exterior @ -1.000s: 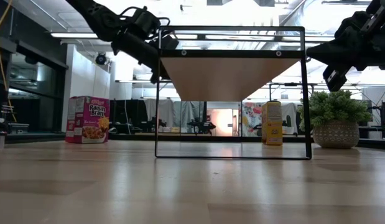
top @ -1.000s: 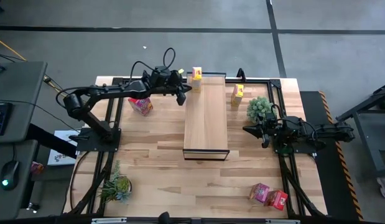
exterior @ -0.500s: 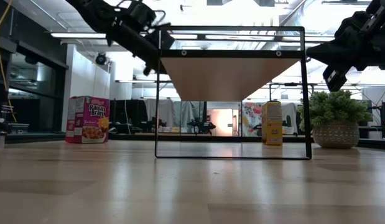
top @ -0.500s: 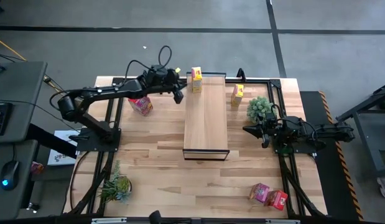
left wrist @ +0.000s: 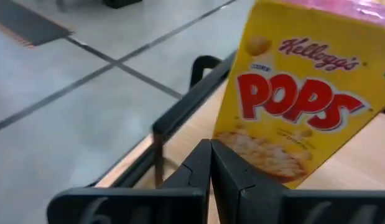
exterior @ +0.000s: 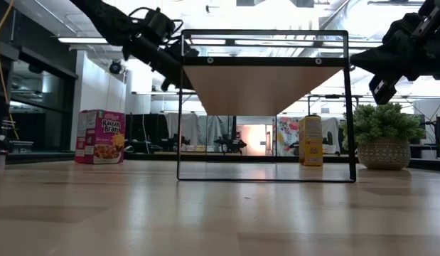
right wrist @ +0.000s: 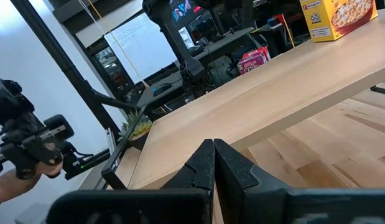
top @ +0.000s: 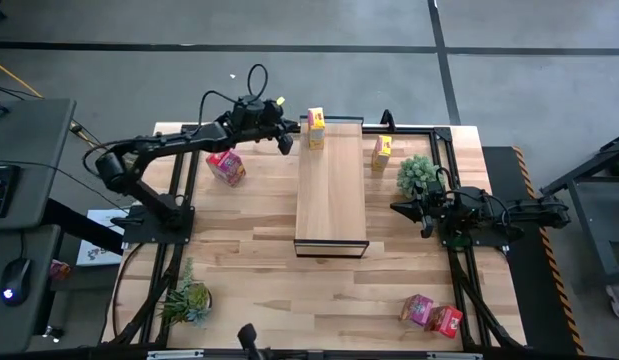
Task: Stack cereal on shelf
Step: Put the bottom yellow cereal box on the shelf, then put the yellow cereal box on the shelf
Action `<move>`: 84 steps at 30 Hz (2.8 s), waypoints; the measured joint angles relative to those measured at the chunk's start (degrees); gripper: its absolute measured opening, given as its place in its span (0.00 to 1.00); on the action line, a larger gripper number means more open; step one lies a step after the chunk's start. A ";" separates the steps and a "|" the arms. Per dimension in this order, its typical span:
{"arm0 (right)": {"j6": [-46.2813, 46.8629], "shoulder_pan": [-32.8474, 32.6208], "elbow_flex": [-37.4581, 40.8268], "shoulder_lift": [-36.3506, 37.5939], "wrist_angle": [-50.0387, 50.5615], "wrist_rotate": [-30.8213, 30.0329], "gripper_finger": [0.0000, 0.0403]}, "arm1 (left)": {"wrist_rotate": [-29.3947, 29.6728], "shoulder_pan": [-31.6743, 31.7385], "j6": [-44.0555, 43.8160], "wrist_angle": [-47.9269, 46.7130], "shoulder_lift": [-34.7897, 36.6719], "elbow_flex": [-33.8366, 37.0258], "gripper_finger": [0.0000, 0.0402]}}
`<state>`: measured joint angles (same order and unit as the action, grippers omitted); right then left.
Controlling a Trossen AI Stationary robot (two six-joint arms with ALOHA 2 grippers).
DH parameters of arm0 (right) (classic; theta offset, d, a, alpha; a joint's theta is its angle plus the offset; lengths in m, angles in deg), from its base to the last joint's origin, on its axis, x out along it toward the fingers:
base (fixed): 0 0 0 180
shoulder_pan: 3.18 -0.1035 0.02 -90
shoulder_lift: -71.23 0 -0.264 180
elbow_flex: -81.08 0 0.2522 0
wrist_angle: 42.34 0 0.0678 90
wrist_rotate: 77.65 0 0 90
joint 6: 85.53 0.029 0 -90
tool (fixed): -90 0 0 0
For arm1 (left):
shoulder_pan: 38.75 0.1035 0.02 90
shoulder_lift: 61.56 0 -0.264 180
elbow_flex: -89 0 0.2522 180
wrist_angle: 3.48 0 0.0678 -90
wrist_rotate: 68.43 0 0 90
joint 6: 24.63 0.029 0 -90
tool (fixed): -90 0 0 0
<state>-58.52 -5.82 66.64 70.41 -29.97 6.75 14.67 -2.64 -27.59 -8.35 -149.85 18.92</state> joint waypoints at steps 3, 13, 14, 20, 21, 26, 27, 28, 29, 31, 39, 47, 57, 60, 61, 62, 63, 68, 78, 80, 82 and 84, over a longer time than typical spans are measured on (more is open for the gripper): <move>0.00 0.02 -0.01 0.00 0.00 0.00 0.00 | -1.64 0.30 -1.05 2.21 -1.86 0.00 0.00; -0.01 0.01 -0.01 0.00 -0.02 0.00 0.00 | -1.59 0.32 -0.98 5.45 -2.80 0.02 0.00; 0.00 0.02 -0.01 0.00 -0.02 0.00 0.00 | -1.57 0.32 -1.05 6.34 -2.80 0.02 0.00; 0.00 0.00 0.00 -0.02 0.00 0.00 0.00 | -1.60 0.32 -1.48 8.80 -3.44 0.00 0.00; -0.01 0.02 -0.01 0.00 -0.01 0.00 0.00 | -1.64 0.32 -1.56 8.64 -3.81 0.00 0.00; -0.01 0.02 -0.01 0.00 -0.02 0.00 0.00 | -1.88 0.32 -1.94 9.53 -6.55 0.00 0.00; 0.00 0.00 -0.01 0.00 -0.02 0.00 0.00 | -1.88 0.32 -1.94 10.32 -7.03 0.00 0.00; 0.00 0.00 0.01 -0.01 -0.01 0.00 0.00 | -1.94 0.32 -1.96 10.88 -7.34 0.00 0.00; 0.00 0.02 -0.01 0.00 -0.02 0.00 0.00 | -1.96 0.32 -2.11 11.17 -7.57 0.00 0.00; 0.00 0.01 0.00 -0.01 -0.02 0.00 0.00 | -1.99 0.32 -2.42 12.03 -7.88 0.00 0.00; 0.00 0.00 0.01 0.00 -0.02 0.00 0.00 | -1.59 0.32 -2.42 13.46 -7.98 0.00 0.00; 0.00 0.02 0.01 0.00 -0.01 0.00 0.00 | -1.44 0.73 -1.23 13.80 -7.98 0.00 0.00; 0.00 0.02 -0.01 -0.01 -0.02 0.00 0.00 | -3.29 8.29 5.31 10.95 6.44 0.24 0.00; 0.00 0.00 0.01 0.00 -0.02 0.00 0.00 | -15.60 8.20 4.68 15.42 10.77 3.29 0.00; -0.02 0.02 -0.01 0.00 0.00 0.00 0.00 | -18.81 7.61 4.54 16.57 11.96 4.87 0.00; 0.00 0.00 0.01 0.00 -0.02 0.00 0.00 | -21.48 6.77 4.39 17.74 13.07 6.62 0.00; 0.00 0.01 0.00 -0.01 -0.01 0.00 0.00 | -23.74 5.77 4.11 18.79 14.17 8.48 0.00; -3.15 0.02 -0.01 -0.01 -0.16 -1.75 0.00 | -26.94 0.35 4.62 21.09 19.24 15.89 0.00; 1.72 0.02 0.04 -0.13 -13.96 -6.43 0.00 | -23.57 -3.32 3.63 21.47 25.10 17.68 0.00; -0.87 0.02 0.02 -0.18 -20.82 -10.17 0.00 | -23.27 -3.31 3.34 21.52 25.63 17.66 0.00; -7.26 0.16 -1.15 -0.98 -24.62 -10.85 0.00 | -23.23 -3.52 3.00 21.27 25.68 17.66 0.00; -11.59 0.60 -4.02 -3.00 -24.57 -10.47 0.00 | -22.56 -3.87 3.00 21.03 25.55 17.66 0.00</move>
<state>-70.11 -5.22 62.62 67.41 -54.54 -3.72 -7.88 -6.51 -24.60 12.69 -124.30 36.58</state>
